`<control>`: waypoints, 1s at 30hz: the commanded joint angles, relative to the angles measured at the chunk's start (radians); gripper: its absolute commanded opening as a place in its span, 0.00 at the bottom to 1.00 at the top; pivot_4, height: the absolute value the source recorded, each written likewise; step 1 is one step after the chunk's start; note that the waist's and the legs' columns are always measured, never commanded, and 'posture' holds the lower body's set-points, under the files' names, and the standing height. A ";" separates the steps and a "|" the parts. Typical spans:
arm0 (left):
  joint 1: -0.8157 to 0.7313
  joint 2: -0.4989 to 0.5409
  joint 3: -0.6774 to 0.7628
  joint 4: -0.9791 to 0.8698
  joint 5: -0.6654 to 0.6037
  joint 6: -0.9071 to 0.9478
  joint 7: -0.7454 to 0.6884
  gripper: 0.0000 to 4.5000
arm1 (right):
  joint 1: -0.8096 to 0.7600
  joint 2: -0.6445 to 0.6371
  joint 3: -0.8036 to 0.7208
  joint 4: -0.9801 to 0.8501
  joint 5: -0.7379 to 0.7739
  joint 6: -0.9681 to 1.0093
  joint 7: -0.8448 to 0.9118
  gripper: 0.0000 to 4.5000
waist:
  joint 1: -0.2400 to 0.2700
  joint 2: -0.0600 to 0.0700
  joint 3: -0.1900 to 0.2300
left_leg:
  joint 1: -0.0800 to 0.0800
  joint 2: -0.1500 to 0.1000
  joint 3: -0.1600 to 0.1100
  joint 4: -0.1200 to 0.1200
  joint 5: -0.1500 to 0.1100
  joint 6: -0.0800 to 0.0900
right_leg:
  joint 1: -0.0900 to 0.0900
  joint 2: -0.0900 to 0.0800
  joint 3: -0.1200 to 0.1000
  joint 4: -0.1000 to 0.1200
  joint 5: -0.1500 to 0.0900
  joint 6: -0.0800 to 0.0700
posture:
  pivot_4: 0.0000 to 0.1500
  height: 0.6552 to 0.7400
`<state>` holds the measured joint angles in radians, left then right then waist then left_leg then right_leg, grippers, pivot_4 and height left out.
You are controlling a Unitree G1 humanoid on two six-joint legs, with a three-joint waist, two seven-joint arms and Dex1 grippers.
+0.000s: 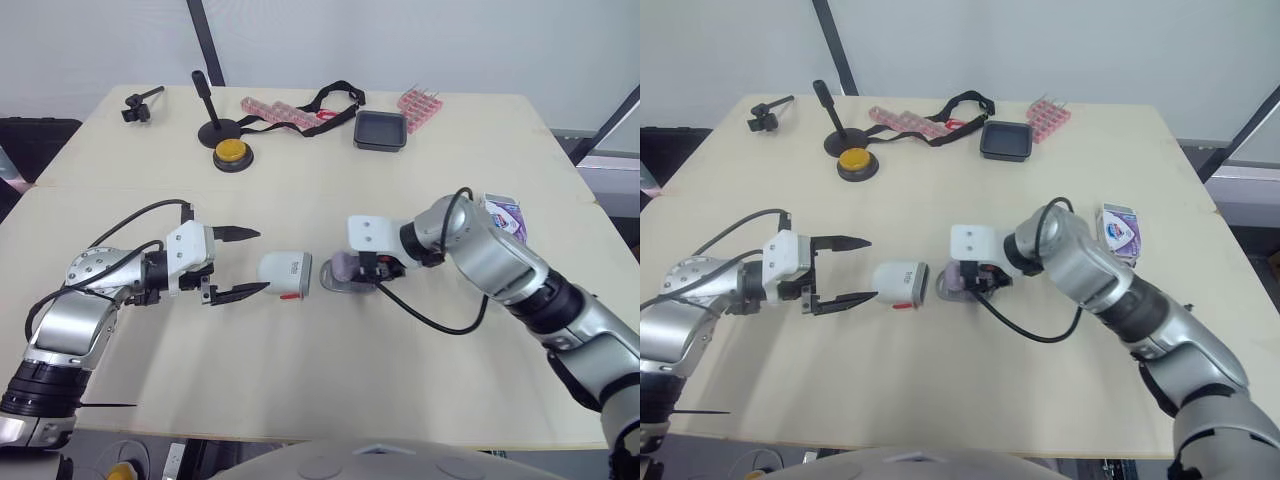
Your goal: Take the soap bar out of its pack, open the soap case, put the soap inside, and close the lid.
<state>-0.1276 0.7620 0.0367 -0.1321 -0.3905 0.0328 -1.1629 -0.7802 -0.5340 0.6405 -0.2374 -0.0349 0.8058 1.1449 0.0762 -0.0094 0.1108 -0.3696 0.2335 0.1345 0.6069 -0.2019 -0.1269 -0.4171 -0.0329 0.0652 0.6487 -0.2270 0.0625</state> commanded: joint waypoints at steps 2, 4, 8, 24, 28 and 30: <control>0.005 0.015 0.032 -0.018 0.007 -0.016 0.011 1.00 | -0.030 0.008 0.004 0.010 -0.002 0.008 -0.007 0.45 | 0.005 0.000 0.000 | 0.000 0.000 0.000 0.000 0.000 0.000 | 0.000 0.000 -0.001 0.000 0.000 0.000 | 1.00 0.99; 0.006 0.015 0.032 -0.017 0.013 -0.021 0.015 1.00 | -0.030 0.007 0.007 0.004 0.004 0.009 -0.003 0.45 | 0.006 0.000 0.000 | -0.001 0.000 0.000 0.000 0.000 0.000 | 0.000 0.000 -0.001 0.000 0.000 0.000 | 1.00 0.99; 0.003 0.014 0.029 -0.014 0.020 -0.026 0.017 1.00 | -0.025 0.011 0.008 0.008 0.004 -0.003 -0.007 0.45 | 0.002 0.000 0.000 | -0.001 0.000 0.000 0.000 0.000 0.000 | 0.000 0.000 -0.001 0.000 0.000 0.000 | 1.00 0.99; -0.046 0.005 0.003 0.015 0.045 -0.038 0.012 1.00 | 0.051 -0.026 -0.222 -0.089 0.176 -0.044 0.004 0.99 | 0.008 0.000 0.000 | -0.001 0.000 0.000 0.000 0.000 0.000 | 0.000 0.000 -0.001 0.000 0.000 0.000 | 1.00 0.99; -0.066 -0.007 -0.012 0.025 0.038 -0.036 0.002 1.00 | 0.191 -0.059 -0.411 -0.180 0.273 -0.125 -0.025 0.99 | 0.015 0.000 0.000 | -0.001 0.000 0.000 0.000 0.000 0.000 | 0.000 0.000 -0.001 0.001 0.000 0.000 | 1.00 0.99; -0.078 -0.017 -0.017 0.027 0.025 -0.025 -0.004 1.00 | 0.267 -0.060 -0.471 -0.202 0.284 -0.185 -0.061 0.99 | 0.016 -0.001 0.000 | -0.001 0.000 0.000 0.000 0.000 0.000 | 0.000 -0.001 -0.001 0.000 0.000 0.000 | 1.00 0.99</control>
<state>-0.1880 0.7484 0.0124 -0.0921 -0.3443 0.0110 -1.1620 -0.5381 -0.5919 0.2336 -0.3973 0.2212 0.6761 1.1111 0.0921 -0.0101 0.1104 -0.3705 0.2333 0.1344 0.6066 -0.2019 -0.1268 -0.4170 -0.0335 0.0642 0.6477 -0.2269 0.0625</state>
